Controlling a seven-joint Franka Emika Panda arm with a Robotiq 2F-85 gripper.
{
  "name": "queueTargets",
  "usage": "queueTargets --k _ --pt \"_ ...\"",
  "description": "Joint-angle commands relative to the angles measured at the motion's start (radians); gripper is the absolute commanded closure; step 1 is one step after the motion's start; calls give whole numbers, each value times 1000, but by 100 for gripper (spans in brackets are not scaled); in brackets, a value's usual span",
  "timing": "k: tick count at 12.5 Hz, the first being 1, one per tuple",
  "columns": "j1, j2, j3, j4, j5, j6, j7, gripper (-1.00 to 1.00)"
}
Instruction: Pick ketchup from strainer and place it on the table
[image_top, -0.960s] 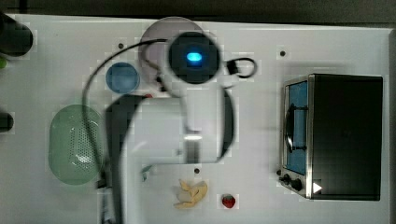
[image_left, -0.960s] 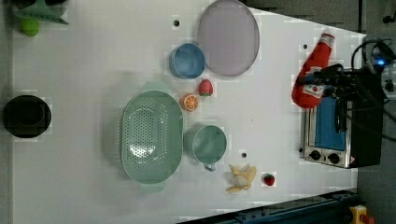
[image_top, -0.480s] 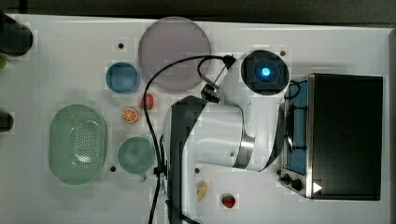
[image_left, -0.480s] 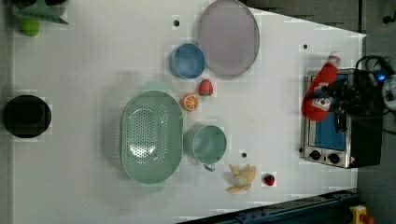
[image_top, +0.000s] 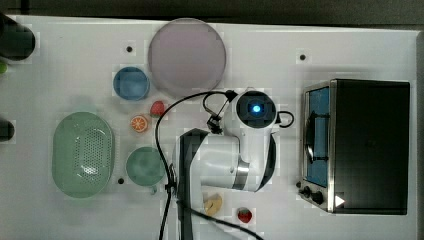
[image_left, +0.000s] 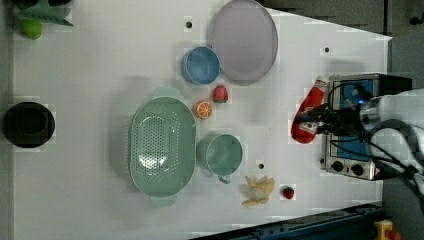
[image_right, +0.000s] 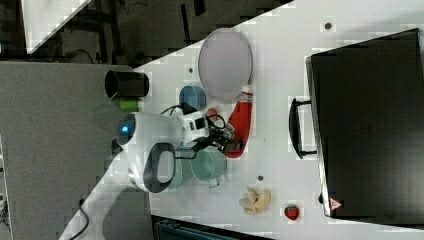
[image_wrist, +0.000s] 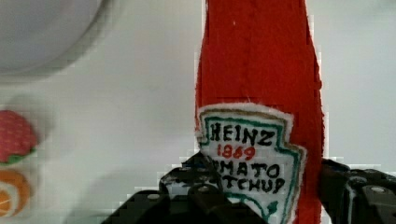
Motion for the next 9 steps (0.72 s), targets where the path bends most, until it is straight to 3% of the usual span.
queueTargets --k 1,2,5,9 --pt "8 42 0 5 -31 69 -37 -22" --pt "8 65 -2 4 -31 89 -37 -29" --pt "7 76 -4 8 -31 101 -37 -93" --pt "7 -13 0 61 -24 21 -34 -100"
